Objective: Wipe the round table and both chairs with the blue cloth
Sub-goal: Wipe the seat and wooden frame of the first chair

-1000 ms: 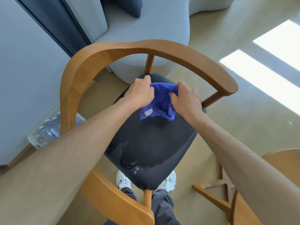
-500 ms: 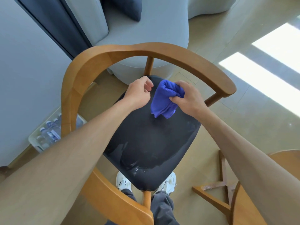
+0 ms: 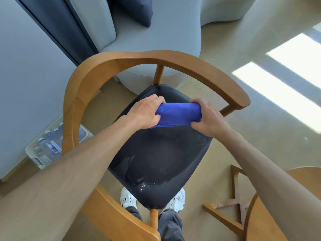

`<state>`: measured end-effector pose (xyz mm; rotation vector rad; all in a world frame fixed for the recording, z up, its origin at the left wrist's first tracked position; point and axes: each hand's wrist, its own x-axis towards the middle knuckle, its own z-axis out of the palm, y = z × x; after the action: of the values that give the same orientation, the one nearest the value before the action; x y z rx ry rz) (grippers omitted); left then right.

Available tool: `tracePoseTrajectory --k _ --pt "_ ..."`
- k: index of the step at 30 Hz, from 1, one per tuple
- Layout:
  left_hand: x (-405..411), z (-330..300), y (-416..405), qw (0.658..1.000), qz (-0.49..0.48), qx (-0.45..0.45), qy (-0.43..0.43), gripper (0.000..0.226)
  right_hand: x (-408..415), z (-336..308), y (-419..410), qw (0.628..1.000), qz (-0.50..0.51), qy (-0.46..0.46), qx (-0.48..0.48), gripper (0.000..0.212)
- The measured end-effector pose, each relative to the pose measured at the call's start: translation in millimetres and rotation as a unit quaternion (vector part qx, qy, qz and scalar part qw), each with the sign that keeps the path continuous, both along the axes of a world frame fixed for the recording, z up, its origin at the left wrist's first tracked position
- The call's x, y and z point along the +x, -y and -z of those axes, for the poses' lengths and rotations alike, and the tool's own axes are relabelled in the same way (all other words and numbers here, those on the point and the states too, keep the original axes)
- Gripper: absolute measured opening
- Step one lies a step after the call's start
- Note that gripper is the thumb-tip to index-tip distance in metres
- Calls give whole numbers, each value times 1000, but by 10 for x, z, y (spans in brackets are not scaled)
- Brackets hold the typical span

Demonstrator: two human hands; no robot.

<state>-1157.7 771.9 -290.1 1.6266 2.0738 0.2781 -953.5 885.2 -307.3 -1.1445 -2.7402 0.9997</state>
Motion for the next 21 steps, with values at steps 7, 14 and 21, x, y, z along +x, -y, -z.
tracePoseTrajectory --k 7,14,21 --pt "106 158 107 989 83 9 -121 33 -97 251 242 980 -155 66 110 68" --pt "64 696 270 955 125 154 -219 39 -135 719 470 971 -127 16 200 52" --pt "225 1638 969 970 163 -58 -169 59 126 1609 1128 938 -245 115 217 64"
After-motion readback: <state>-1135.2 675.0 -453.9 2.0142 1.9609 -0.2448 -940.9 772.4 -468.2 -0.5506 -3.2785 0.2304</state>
